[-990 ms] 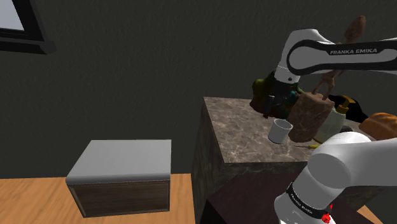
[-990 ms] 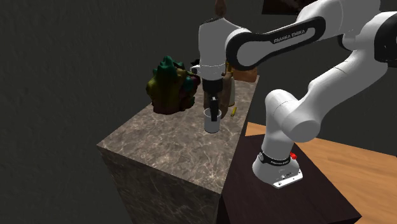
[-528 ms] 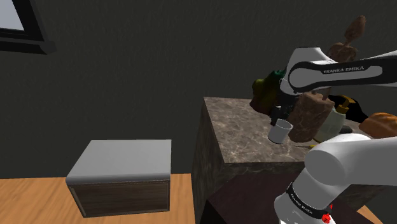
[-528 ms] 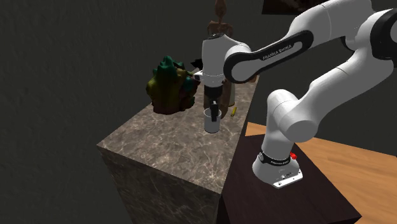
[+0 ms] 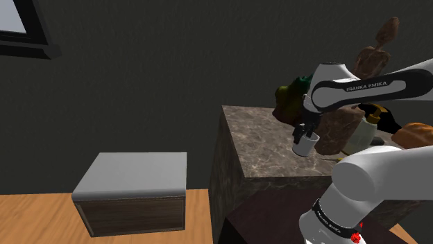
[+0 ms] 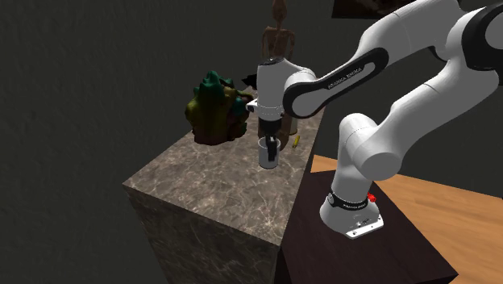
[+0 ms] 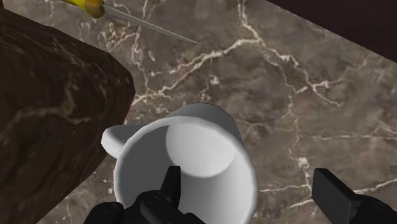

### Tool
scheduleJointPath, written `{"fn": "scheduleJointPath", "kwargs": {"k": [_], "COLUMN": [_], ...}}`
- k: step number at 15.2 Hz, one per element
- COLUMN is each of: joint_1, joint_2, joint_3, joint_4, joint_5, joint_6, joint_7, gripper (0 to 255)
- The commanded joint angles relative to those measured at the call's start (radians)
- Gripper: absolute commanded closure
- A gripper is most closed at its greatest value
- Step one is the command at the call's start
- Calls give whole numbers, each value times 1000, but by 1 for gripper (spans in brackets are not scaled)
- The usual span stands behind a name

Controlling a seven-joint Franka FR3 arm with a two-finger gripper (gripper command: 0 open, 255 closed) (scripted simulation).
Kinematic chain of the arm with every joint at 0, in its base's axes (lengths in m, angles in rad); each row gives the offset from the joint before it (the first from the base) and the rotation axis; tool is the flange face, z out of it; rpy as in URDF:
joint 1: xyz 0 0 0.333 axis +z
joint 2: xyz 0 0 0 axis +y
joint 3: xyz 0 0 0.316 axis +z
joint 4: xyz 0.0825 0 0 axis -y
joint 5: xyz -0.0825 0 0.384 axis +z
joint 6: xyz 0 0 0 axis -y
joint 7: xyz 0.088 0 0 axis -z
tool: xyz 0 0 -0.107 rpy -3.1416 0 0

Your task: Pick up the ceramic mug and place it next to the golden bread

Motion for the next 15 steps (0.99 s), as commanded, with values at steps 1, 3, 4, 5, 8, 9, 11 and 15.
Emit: {"fn": "scheduleJointPath", "kwargs": {"k": [1, 3, 4, 5, 8, 9, 11, 15], "joint_1": [-3, -3, -3, -3, -3, -3, -3, -3], "joint_2": [9, 9, 9, 9, 9, 9, 9, 9], "joint_3": [-5, -5, -5, -5, -5, -5, -5, -5], "joint_4": [-9, -9, -9, -9, -9, -9, -9, -9], "joint_5": [-6, -6, -6, -6, -6, -6, -6, -6], "joint_6": [18, 18, 18, 18, 18, 18, 18, 18], "joint_7": [0, 0, 0, 0, 0, 0, 0, 0], "gripper": [0, 0, 0, 0, 255, 255, 255, 255]}}
